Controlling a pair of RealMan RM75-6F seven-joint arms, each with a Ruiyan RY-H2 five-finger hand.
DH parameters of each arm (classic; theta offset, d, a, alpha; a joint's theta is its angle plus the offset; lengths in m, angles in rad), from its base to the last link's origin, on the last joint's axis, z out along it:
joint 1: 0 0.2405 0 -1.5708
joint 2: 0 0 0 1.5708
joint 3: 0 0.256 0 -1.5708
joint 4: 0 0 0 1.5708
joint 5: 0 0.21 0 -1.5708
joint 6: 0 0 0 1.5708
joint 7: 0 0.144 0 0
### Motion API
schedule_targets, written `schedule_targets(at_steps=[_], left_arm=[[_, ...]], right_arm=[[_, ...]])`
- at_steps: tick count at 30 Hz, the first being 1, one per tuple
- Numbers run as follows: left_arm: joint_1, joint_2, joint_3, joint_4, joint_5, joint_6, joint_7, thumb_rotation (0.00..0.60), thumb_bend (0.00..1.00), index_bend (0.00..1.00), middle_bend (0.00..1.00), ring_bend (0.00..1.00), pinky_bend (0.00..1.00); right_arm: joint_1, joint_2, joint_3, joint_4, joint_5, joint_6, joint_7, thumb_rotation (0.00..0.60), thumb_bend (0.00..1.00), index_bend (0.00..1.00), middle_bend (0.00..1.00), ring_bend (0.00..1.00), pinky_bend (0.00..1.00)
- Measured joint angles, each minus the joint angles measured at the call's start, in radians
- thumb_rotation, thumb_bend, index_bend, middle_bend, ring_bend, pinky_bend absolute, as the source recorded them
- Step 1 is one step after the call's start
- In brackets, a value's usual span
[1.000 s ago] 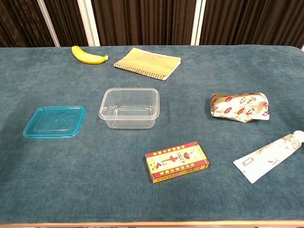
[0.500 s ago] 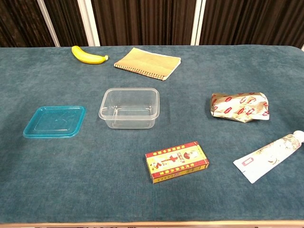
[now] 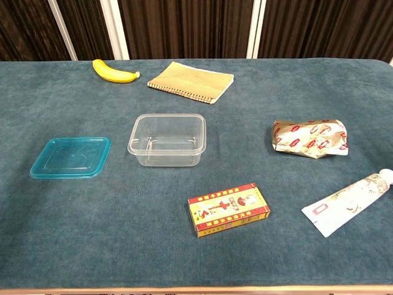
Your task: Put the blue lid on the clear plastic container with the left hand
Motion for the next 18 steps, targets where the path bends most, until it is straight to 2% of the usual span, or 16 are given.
schedule_targets(at_steps=[4, 7, 10, 18], left_arm=[[-0.119, 0.014, -0.035, -0.032, -0.15, -0.166, 0.073, 0.6, 0.08, 0.1, 0.07, 0.0, 0.01], [-0.205, -0.001, -0.053, -0.029, -0.269, -0.233, 0.14, 0.6, 0.08, 0.1, 0.08, 0.0, 0.01], [-0.283, -0.049, -0.057, -0.001, -0.372, -0.276, 0.218, 0.6, 0.08, 0.1, 0.09, 0.0, 0.01], [-0.394, -0.218, -0.018, 0.138, -0.499, -0.31, 0.35, 0.6, 0.08, 0.1, 0.09, 0.0, 0.01]], right_arm=[[-0.001, 0.0, 0.0, 0.001, 0.003, -0.002, 0.0, 0.6, 0.3, 0.12, 0.03, 0.01, 0.0], [-0.001, 0.001, 0.002, 0.001, 0.009, -0.003, 0.0, 0.6, 0.3, 0.12, 0.03, 0.01, 0.0], [-0.003, 0.002, 0.003, 0.002, 0.011, 0.001, -0.001, 0.6, 0.3, 0.12, 0.03, 0.01, 0.0], [-0.009, 0.003, 0.004, 0.004, 0.015, 0.008, -0.007, 0.6, 0.3, 0.12, 0.03, 0.01, 0.0]])
